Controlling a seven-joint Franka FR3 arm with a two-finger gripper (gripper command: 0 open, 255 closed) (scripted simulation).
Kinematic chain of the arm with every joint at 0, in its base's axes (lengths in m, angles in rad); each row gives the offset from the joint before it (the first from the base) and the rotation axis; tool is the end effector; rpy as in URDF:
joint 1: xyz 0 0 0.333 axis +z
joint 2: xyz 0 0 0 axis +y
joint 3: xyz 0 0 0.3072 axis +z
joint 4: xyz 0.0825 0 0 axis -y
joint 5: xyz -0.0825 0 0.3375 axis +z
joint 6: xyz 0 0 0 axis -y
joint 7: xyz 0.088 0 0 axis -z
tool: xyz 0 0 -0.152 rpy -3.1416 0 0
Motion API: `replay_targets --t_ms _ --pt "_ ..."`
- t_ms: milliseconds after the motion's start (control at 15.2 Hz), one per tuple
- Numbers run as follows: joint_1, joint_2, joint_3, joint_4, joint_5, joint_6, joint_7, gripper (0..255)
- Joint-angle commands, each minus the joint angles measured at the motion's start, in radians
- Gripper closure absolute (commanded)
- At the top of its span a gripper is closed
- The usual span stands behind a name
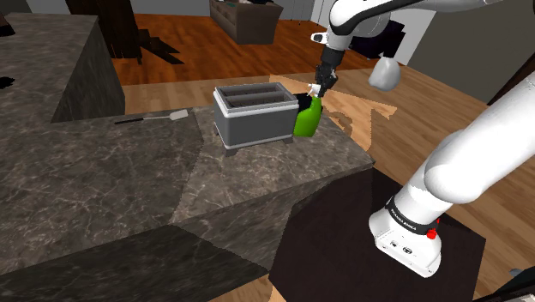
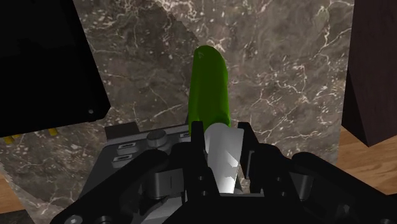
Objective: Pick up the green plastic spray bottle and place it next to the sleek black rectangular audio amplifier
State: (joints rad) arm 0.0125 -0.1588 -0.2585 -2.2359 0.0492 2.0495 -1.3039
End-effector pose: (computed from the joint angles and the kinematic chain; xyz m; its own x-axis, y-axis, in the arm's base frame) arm 0.4394 -0.1069 0.4014 0.5081 0.8583 0.0713 0.8612 -0.5052 -0.0549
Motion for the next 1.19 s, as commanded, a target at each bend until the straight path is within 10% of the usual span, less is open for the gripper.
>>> replay_targets --t_ms 0,66,1122 --pt "0.0 0.0 0.0 0.0 0.0 0.0 0.0 255" --pt "0.0 0.0 0.0 0.0 0.0 0.0 0.0 0" --pt "-0.004 -0.032 0.0 0.097 -0.011 -0.128 0.008 0"
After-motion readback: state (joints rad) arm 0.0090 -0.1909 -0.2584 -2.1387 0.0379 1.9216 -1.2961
